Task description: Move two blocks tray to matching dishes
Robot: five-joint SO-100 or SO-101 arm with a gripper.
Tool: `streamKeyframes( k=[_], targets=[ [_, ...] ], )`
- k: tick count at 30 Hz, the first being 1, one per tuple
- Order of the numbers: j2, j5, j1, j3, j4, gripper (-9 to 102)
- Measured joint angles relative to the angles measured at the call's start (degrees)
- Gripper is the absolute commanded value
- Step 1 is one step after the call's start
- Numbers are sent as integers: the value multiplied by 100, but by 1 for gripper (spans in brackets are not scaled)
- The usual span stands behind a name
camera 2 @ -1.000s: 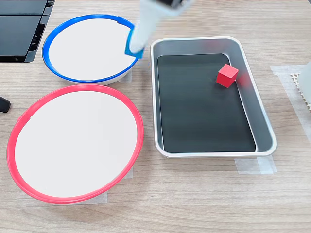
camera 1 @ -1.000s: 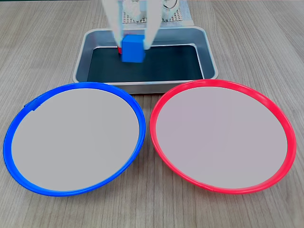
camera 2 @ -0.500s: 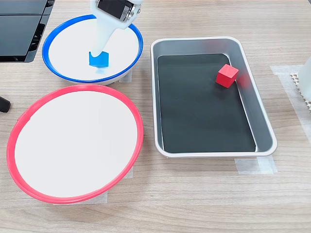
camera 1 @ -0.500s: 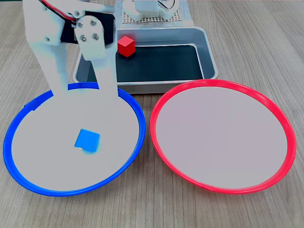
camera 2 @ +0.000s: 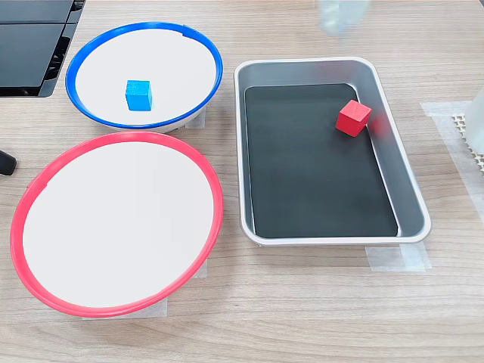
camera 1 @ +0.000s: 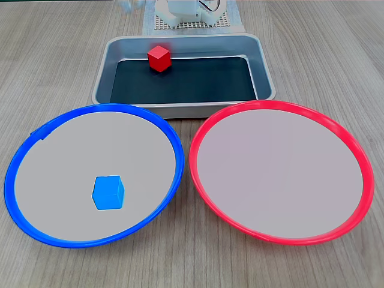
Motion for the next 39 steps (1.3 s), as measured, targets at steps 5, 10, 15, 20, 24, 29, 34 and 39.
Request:
streamKeyframes(
  k=[5, 10, 15, 20, 24, 29, 34, 39],
  targets=[
    [1099, -1389, 290, 2109, -1195, 18],
    [1125, -1679, 334, 2575, -1969, 20],
    [1020, -1714, 246, 2997, -2619, 19],
    [826, -1564, 97, 3270, -3067, 19],
    [738, -1336, -44, 3437, -3270, 19],
    [729, -1301, -53, 3858, -3665, 16],
    [729, -1301, -35, 4052, -3981, 2],
    [729, -1020, -114, 3894, -4034, 0]
  ],
)
